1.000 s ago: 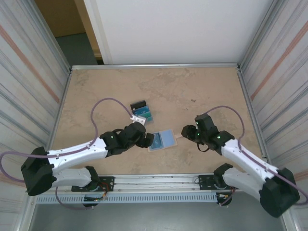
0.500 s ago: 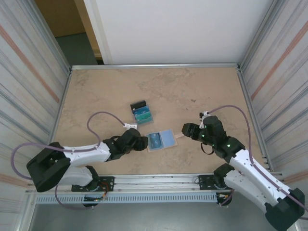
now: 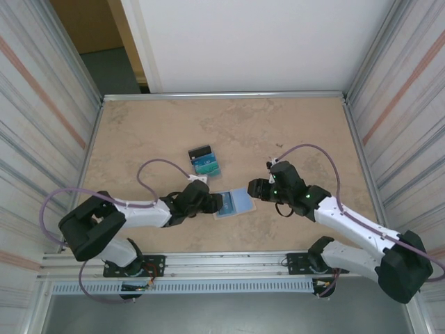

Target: Take the credit cards out of the card holder

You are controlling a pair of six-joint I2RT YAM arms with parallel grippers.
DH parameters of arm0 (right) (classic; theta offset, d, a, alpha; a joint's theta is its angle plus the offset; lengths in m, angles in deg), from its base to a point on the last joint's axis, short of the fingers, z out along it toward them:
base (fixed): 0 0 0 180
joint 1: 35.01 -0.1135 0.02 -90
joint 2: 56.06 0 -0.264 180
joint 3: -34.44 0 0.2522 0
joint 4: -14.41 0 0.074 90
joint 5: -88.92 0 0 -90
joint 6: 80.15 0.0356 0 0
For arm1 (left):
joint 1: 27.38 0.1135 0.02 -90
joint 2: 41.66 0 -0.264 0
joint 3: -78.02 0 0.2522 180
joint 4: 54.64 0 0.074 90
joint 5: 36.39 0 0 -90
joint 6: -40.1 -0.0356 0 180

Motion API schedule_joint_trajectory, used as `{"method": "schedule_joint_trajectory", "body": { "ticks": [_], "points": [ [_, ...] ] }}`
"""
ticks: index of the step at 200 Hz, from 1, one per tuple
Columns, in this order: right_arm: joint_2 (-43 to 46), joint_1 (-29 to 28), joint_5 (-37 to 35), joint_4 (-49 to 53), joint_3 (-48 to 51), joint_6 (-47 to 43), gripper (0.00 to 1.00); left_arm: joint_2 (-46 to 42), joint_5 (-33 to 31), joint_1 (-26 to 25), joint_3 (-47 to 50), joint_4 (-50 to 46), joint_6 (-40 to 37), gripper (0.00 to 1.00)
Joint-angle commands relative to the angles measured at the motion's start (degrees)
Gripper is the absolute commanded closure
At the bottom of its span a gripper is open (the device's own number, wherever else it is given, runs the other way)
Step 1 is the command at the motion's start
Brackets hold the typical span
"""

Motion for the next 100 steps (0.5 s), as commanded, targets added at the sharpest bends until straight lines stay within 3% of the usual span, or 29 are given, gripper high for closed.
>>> {"method": "schedule_joint_trajectory", "body": {
  "ticks": [1,42,100],
  "points": [
    [-2.0,0.3,2.1,-2.4,-0.9,1.8,0.51,2.5,2.7,0.2,-1.8,1.8,-2.0,0.39],
    [-6.4,1.2,7.4,-4.8,-0.9,2.6,0.61,3.8,3.9,1.6,-4.0,0.3,-5.5,0.4],
    [-11.1,0.9,12.4,-9.4,-0.2,4.8,0.63,-0.1,0.6,1.8,-5.2,-9.8,-6.2,0.41]
  ]
}}
